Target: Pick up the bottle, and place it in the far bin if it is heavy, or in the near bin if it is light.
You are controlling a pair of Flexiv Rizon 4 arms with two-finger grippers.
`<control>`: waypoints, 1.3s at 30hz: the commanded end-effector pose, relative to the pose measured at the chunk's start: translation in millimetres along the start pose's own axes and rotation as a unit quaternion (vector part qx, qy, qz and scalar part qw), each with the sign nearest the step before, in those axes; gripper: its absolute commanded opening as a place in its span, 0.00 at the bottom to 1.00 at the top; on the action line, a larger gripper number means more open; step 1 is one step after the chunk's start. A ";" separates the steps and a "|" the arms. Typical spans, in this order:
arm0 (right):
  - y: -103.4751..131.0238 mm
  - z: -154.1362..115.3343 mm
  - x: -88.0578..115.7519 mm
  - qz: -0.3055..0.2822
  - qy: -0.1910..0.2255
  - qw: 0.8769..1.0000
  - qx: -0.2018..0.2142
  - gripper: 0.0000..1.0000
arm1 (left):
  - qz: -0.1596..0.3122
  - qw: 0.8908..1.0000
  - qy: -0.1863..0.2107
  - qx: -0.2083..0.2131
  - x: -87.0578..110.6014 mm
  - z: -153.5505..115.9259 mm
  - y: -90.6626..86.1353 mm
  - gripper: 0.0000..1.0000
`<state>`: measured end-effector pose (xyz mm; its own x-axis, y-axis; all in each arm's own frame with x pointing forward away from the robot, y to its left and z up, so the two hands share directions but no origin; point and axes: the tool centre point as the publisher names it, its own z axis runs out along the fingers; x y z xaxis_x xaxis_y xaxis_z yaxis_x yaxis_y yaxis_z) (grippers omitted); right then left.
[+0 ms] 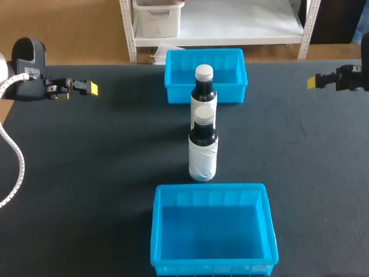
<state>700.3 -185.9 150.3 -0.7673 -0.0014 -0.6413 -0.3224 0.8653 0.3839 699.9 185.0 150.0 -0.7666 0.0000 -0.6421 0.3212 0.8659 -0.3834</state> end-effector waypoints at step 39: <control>26.3 0.6 1.3 -0.464 0.178 0.784 -0.373 1.00 | 0.000 1.000 0.000 0.000 0.0 0.0 0.0 1.00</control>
<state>685.8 -159.1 158.3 -0.5342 -0.4639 -0.7067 -0.7366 0.6656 0.1199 699.9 185.0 150.0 -0.7666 0.0000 -0.6421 0.3212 0.8659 -0.3834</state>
